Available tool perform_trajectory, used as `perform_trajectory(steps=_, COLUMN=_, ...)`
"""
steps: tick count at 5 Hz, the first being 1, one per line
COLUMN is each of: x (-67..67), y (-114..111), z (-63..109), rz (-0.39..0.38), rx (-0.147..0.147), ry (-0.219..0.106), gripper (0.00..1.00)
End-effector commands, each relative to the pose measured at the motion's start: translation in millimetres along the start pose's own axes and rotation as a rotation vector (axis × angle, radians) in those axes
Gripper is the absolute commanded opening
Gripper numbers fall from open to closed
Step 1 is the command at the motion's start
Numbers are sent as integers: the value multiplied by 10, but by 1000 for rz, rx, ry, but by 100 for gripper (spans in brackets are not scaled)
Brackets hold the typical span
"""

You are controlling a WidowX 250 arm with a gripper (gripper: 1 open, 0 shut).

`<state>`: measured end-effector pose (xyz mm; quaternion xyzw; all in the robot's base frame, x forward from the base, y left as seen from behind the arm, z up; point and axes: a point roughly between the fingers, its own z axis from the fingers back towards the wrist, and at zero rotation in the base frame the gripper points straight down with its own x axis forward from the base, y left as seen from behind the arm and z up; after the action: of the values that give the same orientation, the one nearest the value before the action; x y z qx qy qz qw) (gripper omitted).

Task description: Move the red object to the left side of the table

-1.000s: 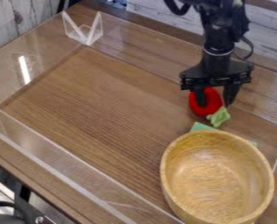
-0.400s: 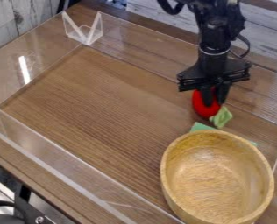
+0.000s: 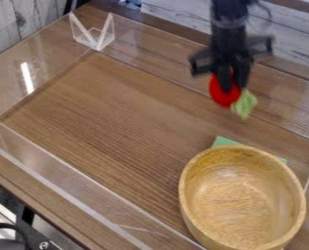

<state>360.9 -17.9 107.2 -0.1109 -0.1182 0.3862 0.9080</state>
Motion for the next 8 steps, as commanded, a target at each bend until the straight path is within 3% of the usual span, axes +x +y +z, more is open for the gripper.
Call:
perform_trajectory(steps=1, x=226, y=-38, z=373, rz=24, rx=-56, ry=-52, gripper=0)
perform_trajectory(steps=4, x=227, y=141, z=591, rz=60, rx=-14, ry=-47, gripper=0)
perform_trajectory(steps=6, x=110, y=382, z=373, rz=157, rx=40, ry=-67, gripper=0)
perform_trajectory(steps=8, x=-83, y=224, z=434, rz=85, rx=51, ry=-50, gripper=0)
